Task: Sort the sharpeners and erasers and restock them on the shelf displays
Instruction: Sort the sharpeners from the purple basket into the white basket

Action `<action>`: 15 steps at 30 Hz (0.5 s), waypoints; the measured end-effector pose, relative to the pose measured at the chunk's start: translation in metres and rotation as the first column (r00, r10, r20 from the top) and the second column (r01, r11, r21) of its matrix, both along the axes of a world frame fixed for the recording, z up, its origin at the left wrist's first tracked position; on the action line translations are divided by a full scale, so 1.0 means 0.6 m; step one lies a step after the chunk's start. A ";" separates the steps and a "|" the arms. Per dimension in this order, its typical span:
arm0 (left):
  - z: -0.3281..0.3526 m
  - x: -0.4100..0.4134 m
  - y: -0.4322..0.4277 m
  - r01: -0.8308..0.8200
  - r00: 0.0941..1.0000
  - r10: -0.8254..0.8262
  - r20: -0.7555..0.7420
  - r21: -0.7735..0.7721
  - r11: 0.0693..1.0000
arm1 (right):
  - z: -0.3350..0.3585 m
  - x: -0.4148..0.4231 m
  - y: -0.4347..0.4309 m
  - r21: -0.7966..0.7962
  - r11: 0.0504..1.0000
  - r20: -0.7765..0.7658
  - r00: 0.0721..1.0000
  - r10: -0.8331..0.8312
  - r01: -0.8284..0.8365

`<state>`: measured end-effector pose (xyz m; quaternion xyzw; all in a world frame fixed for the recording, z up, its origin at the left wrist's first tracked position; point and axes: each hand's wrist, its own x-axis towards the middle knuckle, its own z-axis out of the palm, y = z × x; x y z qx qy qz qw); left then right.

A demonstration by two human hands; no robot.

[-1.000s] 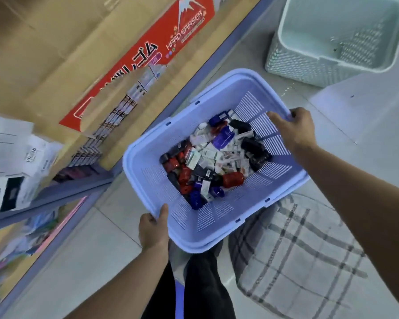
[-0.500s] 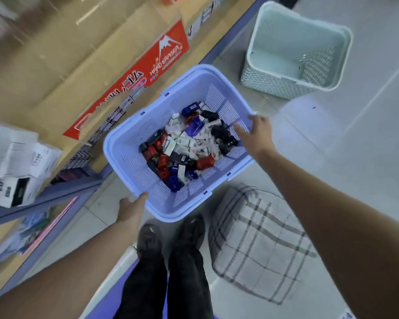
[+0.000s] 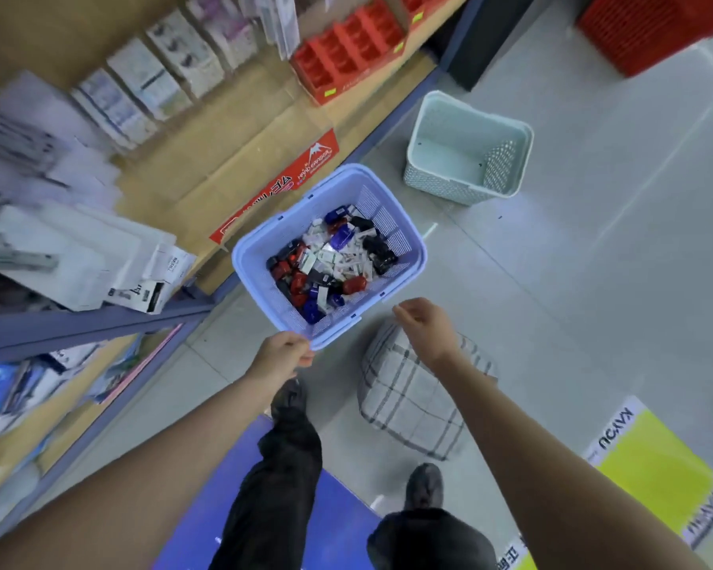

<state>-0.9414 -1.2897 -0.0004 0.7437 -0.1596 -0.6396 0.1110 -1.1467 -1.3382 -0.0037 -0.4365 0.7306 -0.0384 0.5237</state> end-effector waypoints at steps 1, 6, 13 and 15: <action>0.012 0.001 0.002 0.015 1.000 -0.015 0.017 0.008 1.000 | 0.019 -0.006 0.005 -0.003 1.000 0.011 1.000 -0.027 0.027; 0.071 -0.007 0.014 -0.027 0.993 0.029 0.114 -0.027 0.999 | 0.088 -0.063 0.021 -0.021 0.999 0.058 0.997 0.047 -0.046; 0.120 -0.055 0.022 -0.237 0.965 0.248 0.081 -0.124 0.964 | 0.147 -0.133 -0.047 -0.066 0.971 0.069 0.970 0.235 -0.231; 0.114 -0.058 0.015 -0.282 0.955 0.291 0.058 -0.127 0.951 | 0.146 -0.127 -0.082 -0.056 0.939 0.028 0.939 0.342 -0.340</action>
